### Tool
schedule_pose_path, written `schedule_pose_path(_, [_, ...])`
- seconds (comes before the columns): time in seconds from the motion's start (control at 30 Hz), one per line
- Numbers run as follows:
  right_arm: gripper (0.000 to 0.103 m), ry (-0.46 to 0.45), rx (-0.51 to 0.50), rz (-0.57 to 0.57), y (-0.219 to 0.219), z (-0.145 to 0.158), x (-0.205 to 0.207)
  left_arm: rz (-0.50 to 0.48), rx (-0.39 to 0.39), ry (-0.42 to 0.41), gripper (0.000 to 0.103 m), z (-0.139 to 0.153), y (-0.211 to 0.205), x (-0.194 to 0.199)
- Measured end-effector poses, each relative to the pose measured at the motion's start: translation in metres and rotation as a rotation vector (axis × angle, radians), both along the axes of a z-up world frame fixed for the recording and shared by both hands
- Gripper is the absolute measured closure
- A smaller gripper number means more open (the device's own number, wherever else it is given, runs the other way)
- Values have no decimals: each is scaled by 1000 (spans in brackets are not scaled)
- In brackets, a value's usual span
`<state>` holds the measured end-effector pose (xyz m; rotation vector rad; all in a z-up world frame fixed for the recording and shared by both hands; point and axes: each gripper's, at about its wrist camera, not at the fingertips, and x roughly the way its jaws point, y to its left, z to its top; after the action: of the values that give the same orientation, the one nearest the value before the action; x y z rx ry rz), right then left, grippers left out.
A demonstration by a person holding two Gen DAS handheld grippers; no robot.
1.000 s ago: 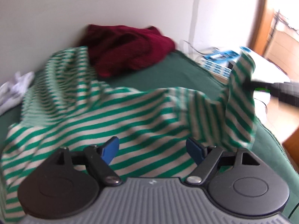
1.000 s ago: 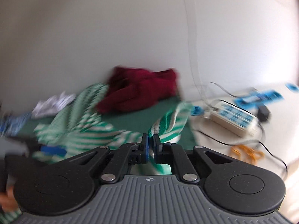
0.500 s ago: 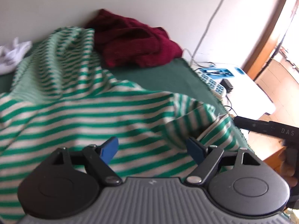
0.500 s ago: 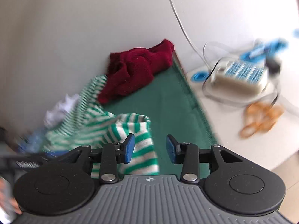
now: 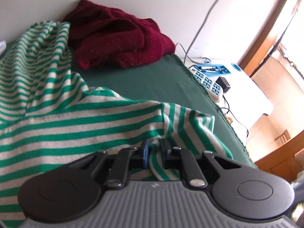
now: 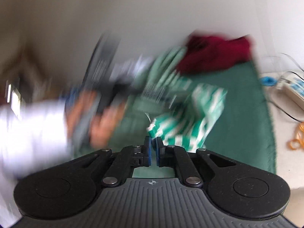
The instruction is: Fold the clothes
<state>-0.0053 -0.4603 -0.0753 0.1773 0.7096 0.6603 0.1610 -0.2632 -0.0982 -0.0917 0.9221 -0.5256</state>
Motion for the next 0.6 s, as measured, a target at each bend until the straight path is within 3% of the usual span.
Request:
schedule_pose_path(0.1, [87, 27, -179, 146, 27, -9, -16, 18, -7, 6, 90, 6, 9, 3])
schedule_pose_path(0.13, [80, -3, -181, 131, 28, -5, -17, 21, -15, 3, 87, 10, 14, 3])
schedule_pose_path(0.2, [78, -68, -174, 91, 27, 5, -20, 25, -10, -21, 74, 16, 23, -3])
schedule_pose_path(0.27, [61, -142, -135, -10, 22, 17, -15, 28, 1, -45, 48, 21, 30, -10])
schedule_pose_path(0.3, [58, -183, -128, -62, 21, 22, -12, 15, -4, -25, 46, 18, 29, -14])
schedule_pose_path(0.4, [57, -250, -250, -14, 36, 19, -3, -22, -18, 32, 46, 9, 26, -26])
schedule_pose_path(0.6, [55, -353, -545, 214, 77, -16, -12, -71, -39, 120, 46, -6, 16, -48])
